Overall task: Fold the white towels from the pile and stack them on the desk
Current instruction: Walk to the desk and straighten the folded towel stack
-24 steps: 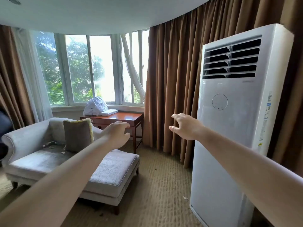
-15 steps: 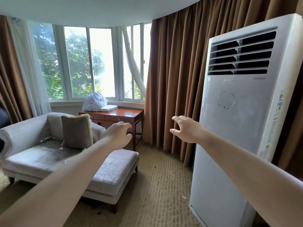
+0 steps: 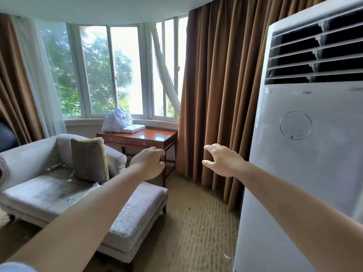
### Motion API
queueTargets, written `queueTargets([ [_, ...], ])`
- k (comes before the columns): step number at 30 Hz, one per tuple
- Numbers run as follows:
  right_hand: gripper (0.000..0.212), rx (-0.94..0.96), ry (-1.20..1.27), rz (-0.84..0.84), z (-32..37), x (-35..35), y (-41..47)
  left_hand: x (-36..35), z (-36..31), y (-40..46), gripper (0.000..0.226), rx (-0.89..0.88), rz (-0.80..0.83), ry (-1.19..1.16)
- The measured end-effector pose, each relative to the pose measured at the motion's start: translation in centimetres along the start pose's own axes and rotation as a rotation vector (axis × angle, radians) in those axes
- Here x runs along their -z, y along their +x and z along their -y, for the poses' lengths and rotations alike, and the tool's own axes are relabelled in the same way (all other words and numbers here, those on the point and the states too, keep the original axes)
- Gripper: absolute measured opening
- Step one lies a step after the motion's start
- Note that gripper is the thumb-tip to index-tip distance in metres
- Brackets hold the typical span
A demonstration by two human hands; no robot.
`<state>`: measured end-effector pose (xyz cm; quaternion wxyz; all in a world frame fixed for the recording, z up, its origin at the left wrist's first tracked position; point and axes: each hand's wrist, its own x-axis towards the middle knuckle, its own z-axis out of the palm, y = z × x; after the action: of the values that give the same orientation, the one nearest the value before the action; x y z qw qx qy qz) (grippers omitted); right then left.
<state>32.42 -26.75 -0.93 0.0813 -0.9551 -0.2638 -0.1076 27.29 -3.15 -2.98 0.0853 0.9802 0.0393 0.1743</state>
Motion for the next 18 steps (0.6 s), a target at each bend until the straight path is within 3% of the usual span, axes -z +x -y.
queueTargets([
  [8,0.061,0.038,-0.002,0.010,-6.0,-2.6,8.4,-4.8,-1.0,8.6,0.044,0.054,0.004,0.027],
  [18,0.060,0.026,-0.003,0.067,-9.5,-8.8,19.5,-9.8,3.2,19.2,0.044,0.064,0.044,0.062],
])
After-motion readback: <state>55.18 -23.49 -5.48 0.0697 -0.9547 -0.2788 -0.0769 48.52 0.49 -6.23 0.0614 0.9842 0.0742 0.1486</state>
